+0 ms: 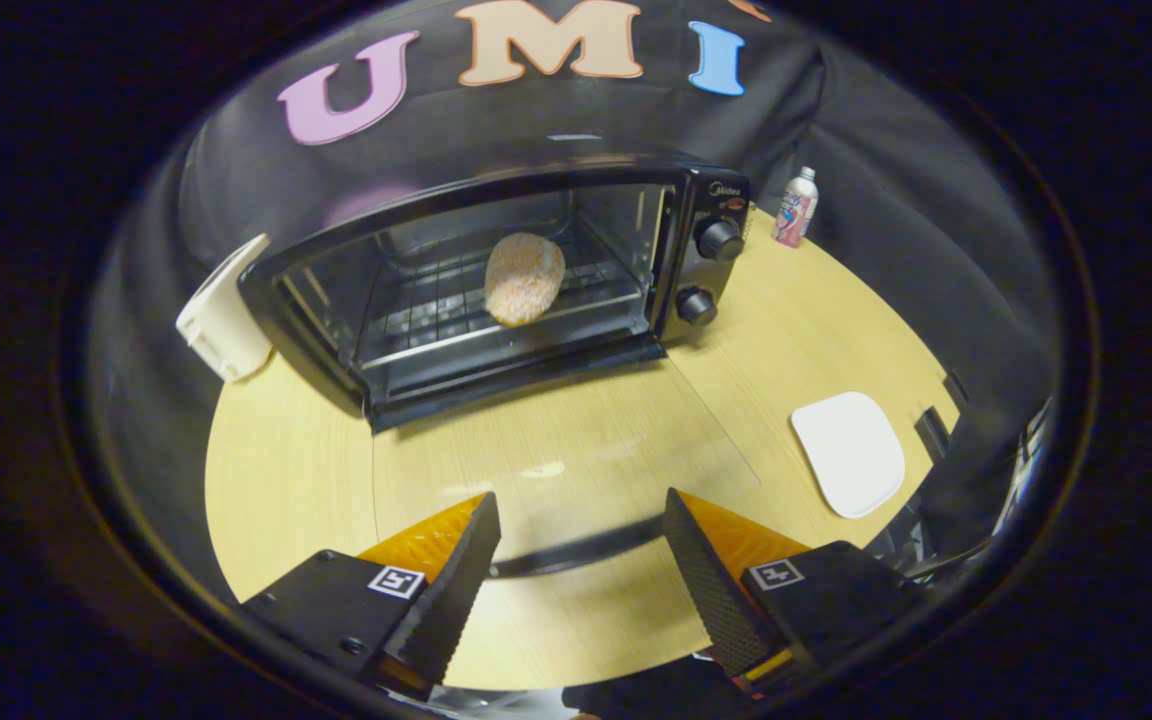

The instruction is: Open the toaster oven, put the food inside, and close the toaster oven door.

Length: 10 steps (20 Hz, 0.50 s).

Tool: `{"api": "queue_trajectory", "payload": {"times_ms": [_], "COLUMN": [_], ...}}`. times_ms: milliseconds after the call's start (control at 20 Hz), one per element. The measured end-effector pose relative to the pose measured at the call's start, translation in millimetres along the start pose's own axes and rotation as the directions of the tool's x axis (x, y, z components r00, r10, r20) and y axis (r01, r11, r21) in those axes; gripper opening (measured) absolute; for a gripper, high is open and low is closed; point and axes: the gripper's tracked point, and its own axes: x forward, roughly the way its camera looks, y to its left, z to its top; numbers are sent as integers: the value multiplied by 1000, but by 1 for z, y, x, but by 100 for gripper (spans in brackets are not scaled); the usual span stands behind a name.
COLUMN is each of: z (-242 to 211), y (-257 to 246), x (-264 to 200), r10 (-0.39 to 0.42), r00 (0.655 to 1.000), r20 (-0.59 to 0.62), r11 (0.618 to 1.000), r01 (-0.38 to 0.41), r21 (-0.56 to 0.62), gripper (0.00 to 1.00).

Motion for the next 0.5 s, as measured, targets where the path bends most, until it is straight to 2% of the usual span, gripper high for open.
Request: {"api": "queue_trajectory", "payload": {"times_ms": [350,500], "z": [-55,-69], "y": [-29,-26], "x": [3,18], "r10": [50,105], "r00": [996,989], "r20": [-80,-106], "r11": [997,990], "r01": [-55,-114], "r21": [-51,-85], "gripper": [100,100]}}
